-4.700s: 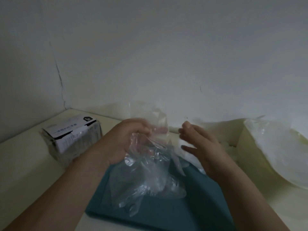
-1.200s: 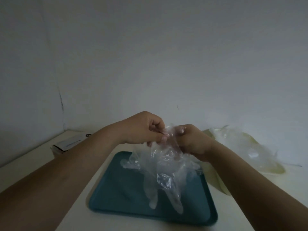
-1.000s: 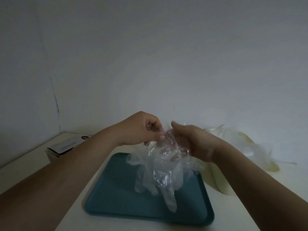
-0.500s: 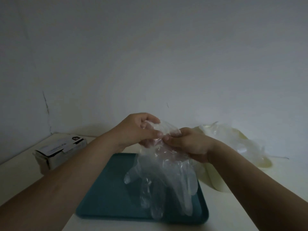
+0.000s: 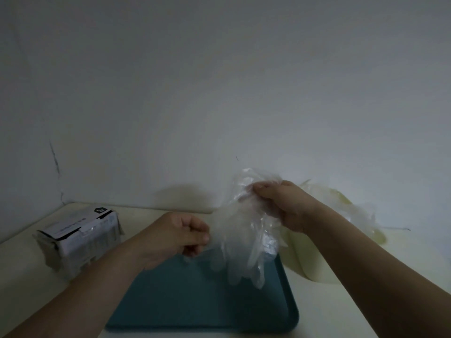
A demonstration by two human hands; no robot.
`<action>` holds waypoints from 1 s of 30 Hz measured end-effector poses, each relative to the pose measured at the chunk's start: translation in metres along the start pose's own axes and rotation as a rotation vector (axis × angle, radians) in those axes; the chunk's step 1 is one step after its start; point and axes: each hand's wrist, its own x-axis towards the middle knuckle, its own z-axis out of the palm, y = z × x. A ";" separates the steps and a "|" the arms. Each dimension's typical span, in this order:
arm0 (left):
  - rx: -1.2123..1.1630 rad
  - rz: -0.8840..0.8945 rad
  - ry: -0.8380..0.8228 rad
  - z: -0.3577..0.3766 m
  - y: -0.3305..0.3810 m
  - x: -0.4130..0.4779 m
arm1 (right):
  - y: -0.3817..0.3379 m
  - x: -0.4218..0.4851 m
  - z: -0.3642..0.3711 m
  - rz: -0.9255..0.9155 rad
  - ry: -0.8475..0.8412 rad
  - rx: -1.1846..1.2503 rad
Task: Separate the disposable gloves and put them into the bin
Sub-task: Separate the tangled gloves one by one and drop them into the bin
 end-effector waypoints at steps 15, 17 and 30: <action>0.012 0.168 -0.211 0.054 0.081 0.039 | -0.041 -0.015 -0.047 -0.081 -0.280 -0.102; 0.013 0.158 -0.203 0.076 0.092 0.046 | -0.049 -0.019 -0.061 -0.092 -0.174 -0.130; -0.040 -0.048 -0.008 0.197 0.105 0.147 | -0.049 -0.028 -0.163 0.154 0.423 -0.701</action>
